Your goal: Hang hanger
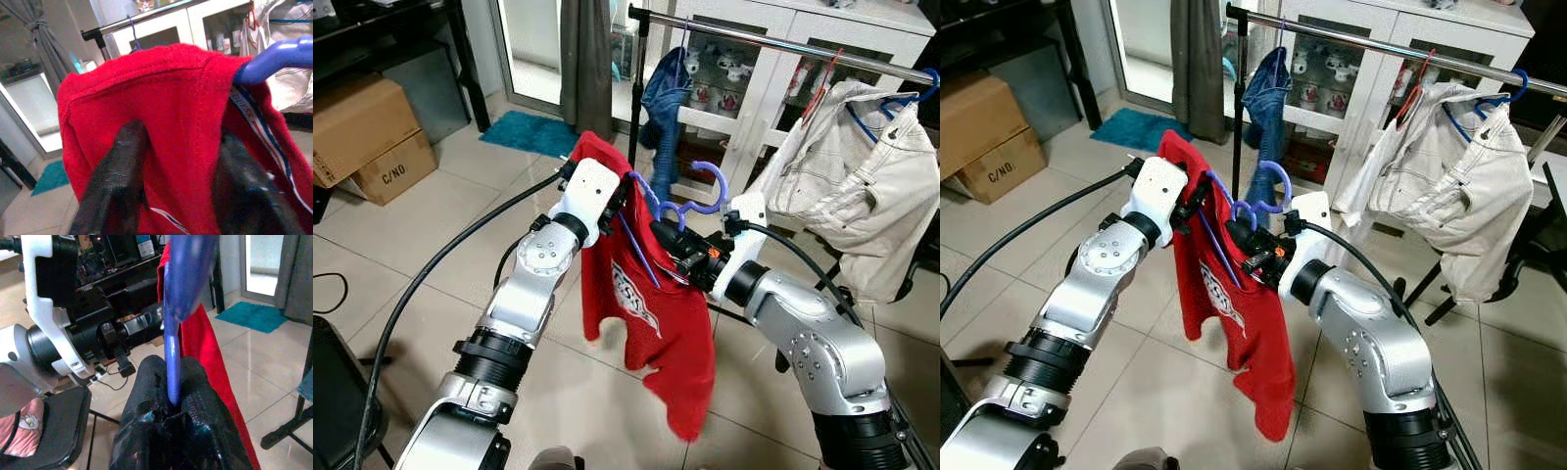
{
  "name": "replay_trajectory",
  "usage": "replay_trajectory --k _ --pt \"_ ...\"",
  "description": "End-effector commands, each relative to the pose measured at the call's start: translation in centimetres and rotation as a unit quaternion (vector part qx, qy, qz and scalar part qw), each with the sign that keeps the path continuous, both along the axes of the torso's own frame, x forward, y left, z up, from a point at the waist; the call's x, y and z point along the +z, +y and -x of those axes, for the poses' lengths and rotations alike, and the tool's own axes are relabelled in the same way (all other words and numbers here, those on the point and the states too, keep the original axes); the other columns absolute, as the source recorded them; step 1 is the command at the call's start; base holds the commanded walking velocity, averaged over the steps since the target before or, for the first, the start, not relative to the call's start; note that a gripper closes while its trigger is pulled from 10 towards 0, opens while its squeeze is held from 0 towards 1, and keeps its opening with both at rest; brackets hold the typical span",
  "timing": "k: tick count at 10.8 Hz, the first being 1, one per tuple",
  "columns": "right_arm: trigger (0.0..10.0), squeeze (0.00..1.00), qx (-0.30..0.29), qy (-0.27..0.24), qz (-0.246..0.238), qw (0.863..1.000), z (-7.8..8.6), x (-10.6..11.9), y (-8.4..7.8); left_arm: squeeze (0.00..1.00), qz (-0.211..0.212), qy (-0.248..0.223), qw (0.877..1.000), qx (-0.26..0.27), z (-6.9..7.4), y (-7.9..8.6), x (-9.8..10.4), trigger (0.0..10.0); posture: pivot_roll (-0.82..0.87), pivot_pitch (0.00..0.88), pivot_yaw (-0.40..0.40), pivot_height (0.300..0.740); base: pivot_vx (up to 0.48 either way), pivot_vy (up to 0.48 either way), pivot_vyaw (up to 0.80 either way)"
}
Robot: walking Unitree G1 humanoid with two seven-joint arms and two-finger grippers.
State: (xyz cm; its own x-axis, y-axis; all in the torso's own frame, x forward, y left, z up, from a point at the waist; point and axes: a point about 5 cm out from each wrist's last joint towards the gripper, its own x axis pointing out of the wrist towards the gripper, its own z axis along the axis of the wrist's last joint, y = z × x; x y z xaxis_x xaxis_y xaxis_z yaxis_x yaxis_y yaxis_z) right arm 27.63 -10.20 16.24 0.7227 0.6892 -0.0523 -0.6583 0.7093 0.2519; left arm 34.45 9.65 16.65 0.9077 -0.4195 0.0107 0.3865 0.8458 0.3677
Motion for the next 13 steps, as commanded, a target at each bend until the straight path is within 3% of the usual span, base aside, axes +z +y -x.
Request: replay_trajectory --k 1,9,11,13 --pt "0.0 0.0 0.003 -0.025 -0.008 1.0 0.1 1.2 -0.1 0.0 0.001 -0.004 1.0 -0.008 -0.1 -0.2 0.2 0.0 0.1 0.0 -0.049 0.74 0.0 0.0 0.0" --pt "0.0 0.0 -0.047 0.0 0.028 0.998 -0.8 0.0 -1.1 0.0 -0.006 -0.01 1.0 -0.019 0.7 -0.1 0.6 0.0 0.11 0.0 -0.051 0.74 0.0 0.0 0.0" --pt "0.0 0.0 -0.063 0.011 0.071 0.995 -0.9 -1.0 -1.8 0.0 -0.006 -0.012 0.999 -0.03 1.5 0.3 1.1 0.0 0.11 0.0 -0.047 0.74 0.0 0.0 0.0" --pt "0.0 0.0 -0.045 0.024 0.126 0.991 -0.2 -2.5 -3.1 0.0 0.031 -0.018 0.999 -0.031 2.0 1.5 2.8 0.0 0.11 0.0 -0.049 0.74 0.0 0.0 0.0"
